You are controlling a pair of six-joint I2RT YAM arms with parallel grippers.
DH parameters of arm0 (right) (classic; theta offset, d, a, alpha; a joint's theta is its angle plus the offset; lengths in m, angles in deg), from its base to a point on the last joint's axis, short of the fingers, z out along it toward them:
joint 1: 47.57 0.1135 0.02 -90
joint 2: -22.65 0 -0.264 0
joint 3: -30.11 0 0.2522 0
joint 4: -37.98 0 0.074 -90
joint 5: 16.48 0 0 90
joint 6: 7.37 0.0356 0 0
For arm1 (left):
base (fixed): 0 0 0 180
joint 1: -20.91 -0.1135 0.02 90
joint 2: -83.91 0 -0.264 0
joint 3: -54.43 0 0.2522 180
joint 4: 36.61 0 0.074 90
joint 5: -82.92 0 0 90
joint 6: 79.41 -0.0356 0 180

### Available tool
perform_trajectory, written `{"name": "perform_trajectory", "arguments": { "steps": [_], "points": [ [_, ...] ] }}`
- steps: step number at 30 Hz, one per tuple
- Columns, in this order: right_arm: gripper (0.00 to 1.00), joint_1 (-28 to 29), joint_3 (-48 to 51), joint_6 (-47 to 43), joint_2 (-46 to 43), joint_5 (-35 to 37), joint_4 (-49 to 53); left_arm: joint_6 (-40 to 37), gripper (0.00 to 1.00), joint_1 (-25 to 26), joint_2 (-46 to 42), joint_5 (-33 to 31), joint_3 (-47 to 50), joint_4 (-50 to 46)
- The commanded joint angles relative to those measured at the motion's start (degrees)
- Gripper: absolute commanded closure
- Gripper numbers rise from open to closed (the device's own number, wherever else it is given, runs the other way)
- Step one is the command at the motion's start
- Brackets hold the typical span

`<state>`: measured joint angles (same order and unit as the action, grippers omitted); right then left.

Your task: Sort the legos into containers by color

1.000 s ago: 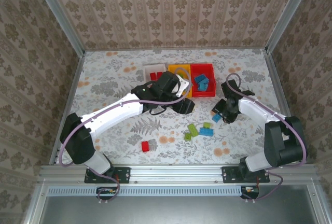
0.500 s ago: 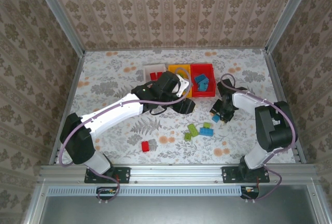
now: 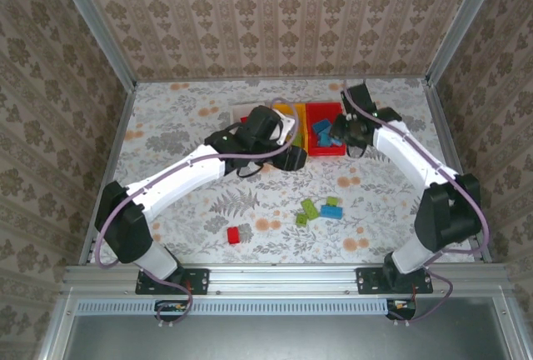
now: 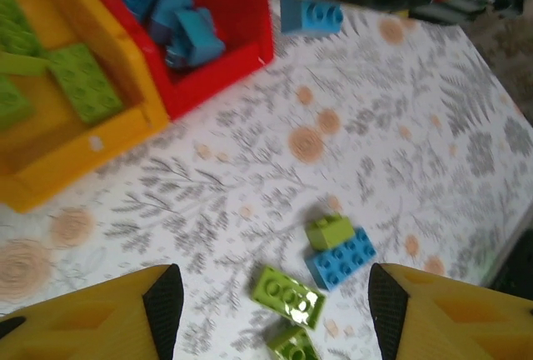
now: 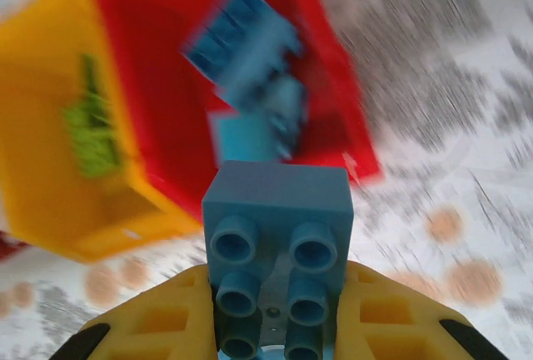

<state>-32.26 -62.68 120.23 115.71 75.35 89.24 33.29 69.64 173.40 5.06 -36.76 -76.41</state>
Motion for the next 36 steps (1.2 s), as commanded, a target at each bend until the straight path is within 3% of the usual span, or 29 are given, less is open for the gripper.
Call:
{"name": "perform_trajectory", "arguments": {
  "steps": [1,7,11,18,22,26,32,34,36],
  "points": [
    [0.79,-0.1,-9.1,-6.1,10.5,0.6,2.3,2.9,0.37,-2.7,-1.7,-1.7,-2.8,1.5],
    [0.77,-0.4,-27.6,-6.7,26.6,1.0,8.5,4.1,0.36,-5.5,-1.9,-3.7,-3.3,-0.9],
    [0.71,-0.4,-35.8,-5.8,33.5,0.6,15.2,5.3,0.36,-6.3,-3.5,-6.8,-1.3,-5.1],
    [0.41,-0.3,-36.0,-6.3,32.6,1.8,15.2,10.0,0.35,-7.1,-9.0,-10.0,7.5,-14.3],
    [0.34,0.5,-35.8,-8.3,29.3,2.9,15.1,14.7,0.32,-7.2,-13.5,-11.3,13.8,-20.1],
    [0.29,4.1,-28.5,-14.2,20.0,1.2,7.8,22.4,0.29,-7.2,-18.8,-9.6,21.1,-25.8],
    [0.21,15.4,-7.0,-22.9,4.7,-13.0,-8.0,29.1,0.2,-6.5,-23.0,-1.3,31.2,-28.7],
    [0.19,19.3,-1.6,-23.9,1.6,-15.9,-9.1,30.6,0.12,-5.8,-23.1,0.5,32.9,-28.8],
    [0.18,22.1,3.0,-23.7,-0.8,-19.5,-9.3,32.1,0.11,-4.9,-22.3,2.9,34.7,-27.6]
  ]
}}
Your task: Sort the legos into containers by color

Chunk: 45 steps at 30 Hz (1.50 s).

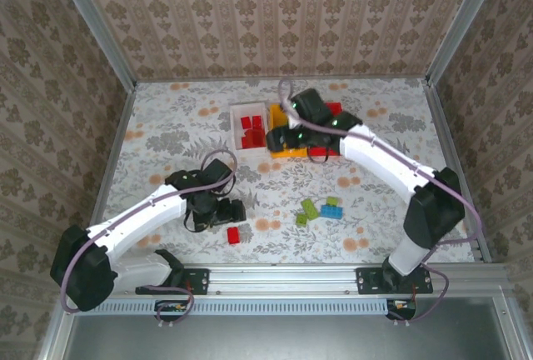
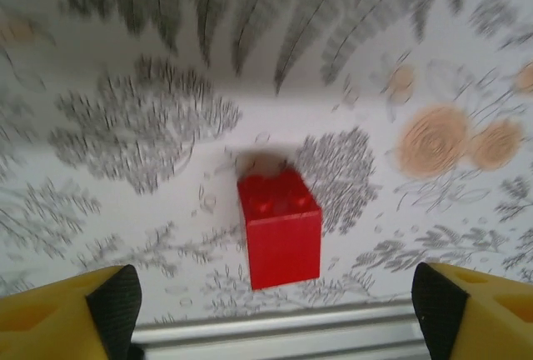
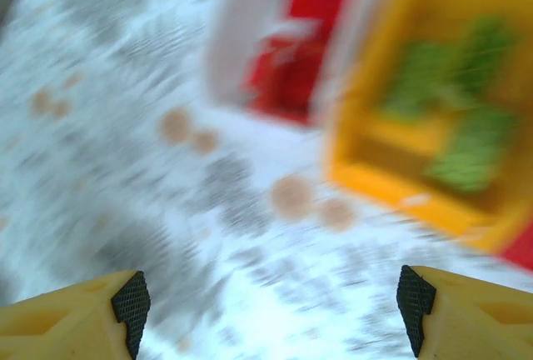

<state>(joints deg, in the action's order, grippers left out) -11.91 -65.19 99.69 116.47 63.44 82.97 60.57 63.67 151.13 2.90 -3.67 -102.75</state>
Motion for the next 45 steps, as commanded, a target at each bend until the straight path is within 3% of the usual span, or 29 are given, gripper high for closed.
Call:
{"name": "perform_trajectory", "arguments": {
  "steps": [1,10,13,18,21,26,32,38,45],
  "points": [
    [0.18,2.6,7.4,-2.7,-2.6,-8.9,-3.1,5.4,0.12,1.4,0.5,5.8,2.3,-0.5],
    [0.18,5.5,17.4,-1.1,-9.3,-13.9,-2.7,5.0,0.18,3.0,14.8,5.8,-0.3,5.2],
    [0.18,5.6,17.1,-1.8,-9.5,-13.5,-1.7,3.8,0.3,3.7,18.8,4.5,-2.1,5.0],
    [0.2,5.5,16.5,-1.6,-9.8,-12.8,-1.5,3.1,0.64,3.9,19.6,2.3,-3.8,5.0],
    [0.21,4.9,16.5,-1.5,-11.0,-11.4,-1.3,2.4,0.77,4.1,17.5,-0.9,-7.3,2.3],
    [0.22,0.0,18.6,3.7,-17.4,-7.4,-7.7,-1.1,0.78,1.4,17.4,-5.6,-19.2,-1.6],
    [0.18,-5.8,23.0,9.9,-21.2,-2.0,-22.1,-7.9,0.78,-5.4,26.1,-7.4,-35.9,-1.4],
    [0.18,-9.8,17.6,12.7,-16.2,-1.8,-22.4,-15.1,0.78,-9.7,40.1,-10.7,-55.4,-1.4],
    [0.18,-10.6,11.8,13.7,-10.5,-3.2,-18.9,-17.7,0.77,-13.7,55.7,-14.3,-74.1,-2.3]
  ]
}}
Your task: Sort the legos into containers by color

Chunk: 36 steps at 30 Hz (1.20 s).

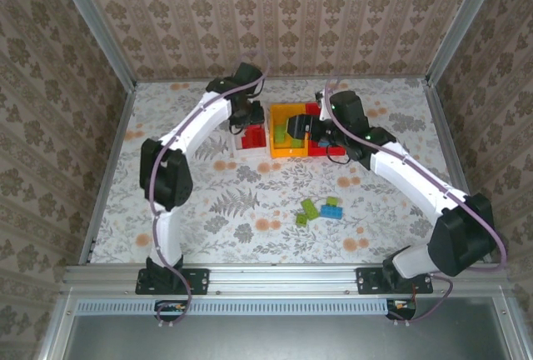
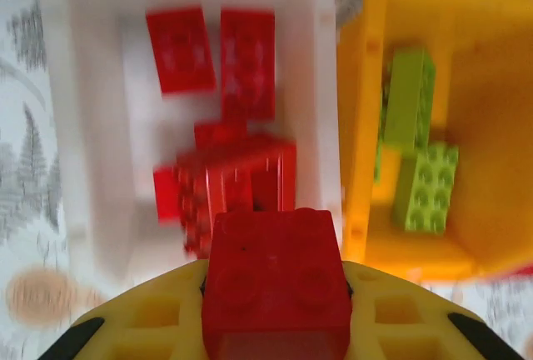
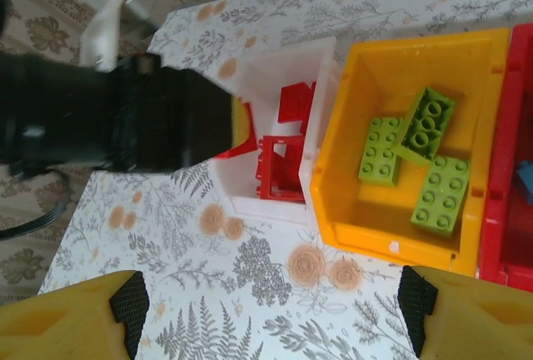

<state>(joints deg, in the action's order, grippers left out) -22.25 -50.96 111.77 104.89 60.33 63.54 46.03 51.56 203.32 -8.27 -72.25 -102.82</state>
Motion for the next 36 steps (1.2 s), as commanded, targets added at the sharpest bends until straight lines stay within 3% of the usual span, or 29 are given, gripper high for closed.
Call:
{"name": "perform_trajectory", "arguments": {
  "steps": [1,11,14,17,23,29,36],
  "points": [
    [0.18,-0.4,-2.6,1.9,1.5,-0.4,0.9,-3.1,0.77,-2.1,5.0,-3.2,-7.2,-2.2],
    [0.19,-0.7,-3.0,1.8,2.7,-1.7,6.8,-2.4,0.67,-4.1,14.4,-2.2,-14.0,-3.3],
    [0.19,-0.8,-3.1,1.3,2.7,-0.8,10.1,-2.2,0.52,-3.9,14.0,-1.6,-13.7,-3.9],
    [0.21,-1.0,-2.5,0.8,2.2,1.0,14.4,-2.3,0.43,-3.7,12.6,-1.7,-13.2,-4.1],
    [0.25,-1.2,0.9,1.8,-1.6,6.6,25.0,-2.4,0.37,-2.7,6.8,-1.7,-10.5,-3.1],
    [0.24,-1.2,4.8,6.4,-2.2,10.0,37.5,-4.8,0.31,0.6,-5.7,-0.2,1.5,3.6],
    [0.21,-1.1,11.2,10.2,0.8,7.2,35.1,-10.2,0.28,7.6,-26.4,13.8,28.2,20.7]
  ]
}}
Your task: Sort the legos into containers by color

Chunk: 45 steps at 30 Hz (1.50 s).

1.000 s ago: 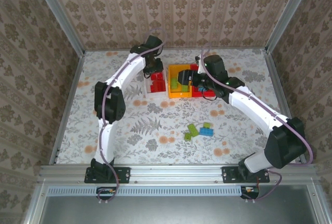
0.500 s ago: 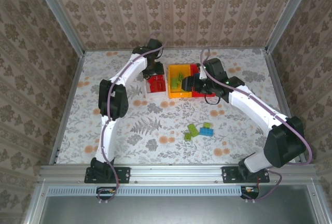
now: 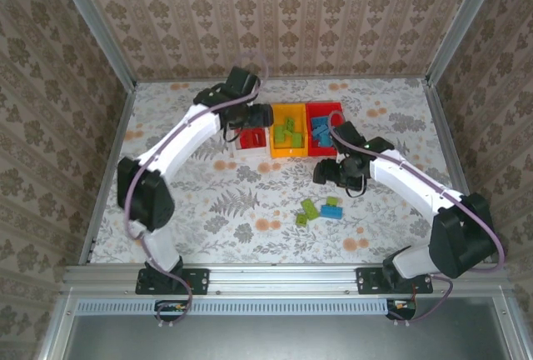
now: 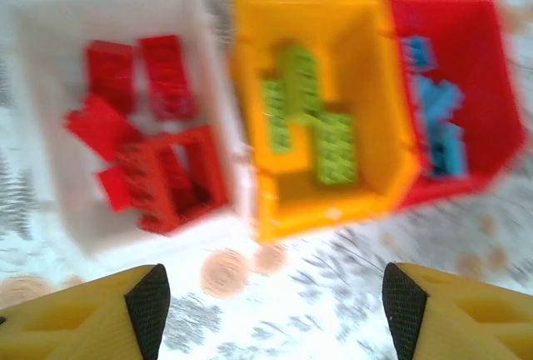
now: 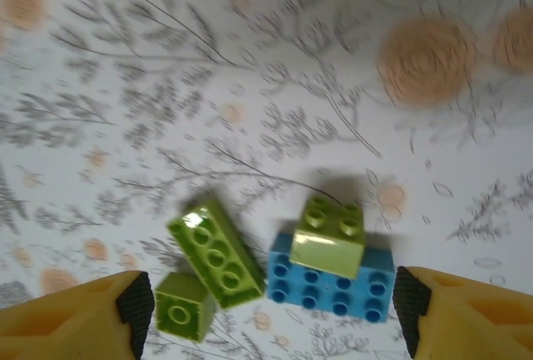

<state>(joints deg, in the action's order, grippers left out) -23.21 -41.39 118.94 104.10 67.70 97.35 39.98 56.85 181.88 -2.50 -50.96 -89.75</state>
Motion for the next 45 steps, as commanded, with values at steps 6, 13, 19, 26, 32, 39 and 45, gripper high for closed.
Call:
{"name": "perform_trajectory", "arguments": {
  "steps": [6,13,19,26,32,39,45],
  "points": [
    [0.28,-0.2,3.6,4.3,6.5,-1.4,-3.4,-3.2,0.28,8.6,-14.5,10.9,19.0,7.6],
    [0.35,-0.1,4.9,4.2,9.4,0.4,-3.5,-0.6,0.28,11.0,-18.0,8.9,23.3,8.6],
    [0.46,-0.2,4.9,4.5,11.4,0.3,-3.9,-0.8,0.29,11.7,-16.8,8.1,21.8,9.0],
    [0.7,-0.1,4.0,4.3,11.5,1.2,-5.4,-0.7,0.3,12.2,-16.4,7.1,21.2,9.4],
    [0.79,2.3,-4.0,-0.9,7.4,6.1,-3.1,0.1,0.3,12.4,-19.3,0.3,18.9,8.0],
    [0.78,4.3,-21.3,-5.7,15.0,7.3,-5.5,1.1,0.3,11.0,-20.7,-5.0,15.7,6.8],
    [0.79,3.9,-39.8,-7.5,29.6,11.2,-4.1,1.4,0.3,10.2,-20.3,-5.5,15.3,6.9]
  ]
}}
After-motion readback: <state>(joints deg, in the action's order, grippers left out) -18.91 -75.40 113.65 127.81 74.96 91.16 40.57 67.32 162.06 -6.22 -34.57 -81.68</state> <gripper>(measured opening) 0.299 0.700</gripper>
